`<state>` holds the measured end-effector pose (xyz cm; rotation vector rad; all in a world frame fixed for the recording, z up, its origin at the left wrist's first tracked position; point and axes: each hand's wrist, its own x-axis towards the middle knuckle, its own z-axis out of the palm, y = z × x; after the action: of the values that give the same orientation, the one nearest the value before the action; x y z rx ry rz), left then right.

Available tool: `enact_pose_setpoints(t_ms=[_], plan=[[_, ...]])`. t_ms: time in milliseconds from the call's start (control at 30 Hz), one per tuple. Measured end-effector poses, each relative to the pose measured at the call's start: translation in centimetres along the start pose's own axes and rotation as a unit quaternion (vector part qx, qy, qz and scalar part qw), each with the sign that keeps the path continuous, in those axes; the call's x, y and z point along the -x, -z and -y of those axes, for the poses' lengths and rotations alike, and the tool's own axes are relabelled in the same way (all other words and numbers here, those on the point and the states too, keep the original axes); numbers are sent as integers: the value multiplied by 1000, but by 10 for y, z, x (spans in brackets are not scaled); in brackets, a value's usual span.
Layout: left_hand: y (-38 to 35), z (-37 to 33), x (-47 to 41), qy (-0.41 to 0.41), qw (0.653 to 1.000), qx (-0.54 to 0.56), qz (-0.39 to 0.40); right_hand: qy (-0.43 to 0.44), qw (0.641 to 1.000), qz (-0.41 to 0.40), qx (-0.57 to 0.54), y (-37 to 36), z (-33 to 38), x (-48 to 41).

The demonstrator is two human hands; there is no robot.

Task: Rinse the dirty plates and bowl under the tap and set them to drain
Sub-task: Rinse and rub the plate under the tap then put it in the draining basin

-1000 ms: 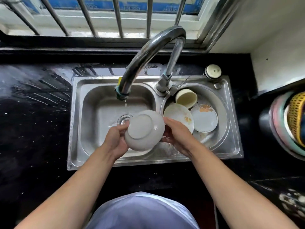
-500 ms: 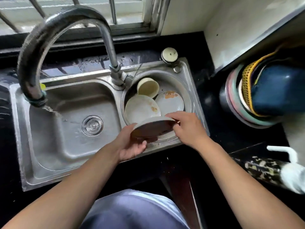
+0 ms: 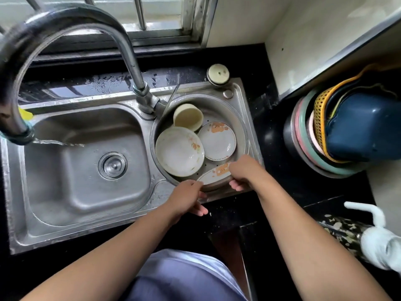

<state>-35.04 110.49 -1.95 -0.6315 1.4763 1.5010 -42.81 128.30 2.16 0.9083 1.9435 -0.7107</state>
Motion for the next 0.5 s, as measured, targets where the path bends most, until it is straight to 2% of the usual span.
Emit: enact_pose_setpoints(t_ms=[233, 400, 500], plan=[[10, -7, -15, 12, 999, 41, -2, -6, 999, 33, -7, -11, 3, -29], [18, 1, -29, 7, 999, 27, 15, 8, 998, 56, -40, -27, -11, -35], [17, 7, -35, -3, 1000, 20, -4, 16, 997, 58, -52, -33, -18, -40]])
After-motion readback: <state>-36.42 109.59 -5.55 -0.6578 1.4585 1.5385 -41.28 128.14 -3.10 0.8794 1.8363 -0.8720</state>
